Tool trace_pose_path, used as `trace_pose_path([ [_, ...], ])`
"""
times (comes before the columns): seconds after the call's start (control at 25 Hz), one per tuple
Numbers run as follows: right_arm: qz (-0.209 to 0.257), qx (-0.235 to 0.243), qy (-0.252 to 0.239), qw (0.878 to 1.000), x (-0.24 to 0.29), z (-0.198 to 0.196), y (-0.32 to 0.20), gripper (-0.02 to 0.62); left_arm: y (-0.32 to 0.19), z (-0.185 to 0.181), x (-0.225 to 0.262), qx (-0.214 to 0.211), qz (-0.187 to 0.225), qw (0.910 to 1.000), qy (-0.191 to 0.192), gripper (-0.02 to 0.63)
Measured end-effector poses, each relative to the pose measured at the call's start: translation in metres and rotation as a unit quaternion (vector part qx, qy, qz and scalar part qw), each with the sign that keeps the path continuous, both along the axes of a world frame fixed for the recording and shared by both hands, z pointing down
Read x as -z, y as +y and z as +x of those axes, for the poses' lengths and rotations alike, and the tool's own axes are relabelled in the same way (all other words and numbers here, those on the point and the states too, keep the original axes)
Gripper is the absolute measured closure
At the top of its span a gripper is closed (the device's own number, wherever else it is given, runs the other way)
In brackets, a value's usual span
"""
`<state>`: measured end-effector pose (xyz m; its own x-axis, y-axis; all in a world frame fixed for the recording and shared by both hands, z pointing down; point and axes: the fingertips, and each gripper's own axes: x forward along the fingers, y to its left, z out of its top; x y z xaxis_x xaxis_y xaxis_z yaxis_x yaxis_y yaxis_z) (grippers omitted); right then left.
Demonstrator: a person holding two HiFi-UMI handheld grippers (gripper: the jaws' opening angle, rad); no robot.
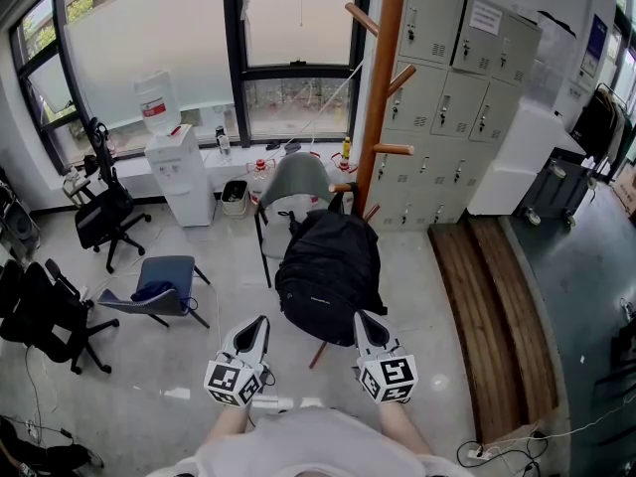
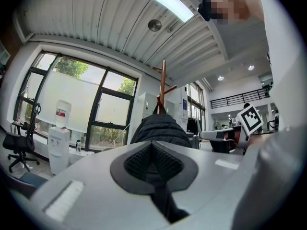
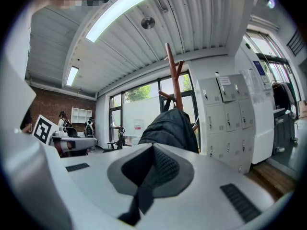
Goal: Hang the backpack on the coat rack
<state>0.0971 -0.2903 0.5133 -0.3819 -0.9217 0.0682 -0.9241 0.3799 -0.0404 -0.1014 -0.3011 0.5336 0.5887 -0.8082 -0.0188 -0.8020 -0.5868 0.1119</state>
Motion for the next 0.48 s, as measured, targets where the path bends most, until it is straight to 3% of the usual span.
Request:
trace_pose_path([
  [0.48, 0.001, 0.0, 0.002, 1.0, -0.0001, 0.0012, 0.0011, 0.589, 0.0007, 0.0014, -0.0012, 0.0, -0.001, 1.0, 0.0, 0.597],
])
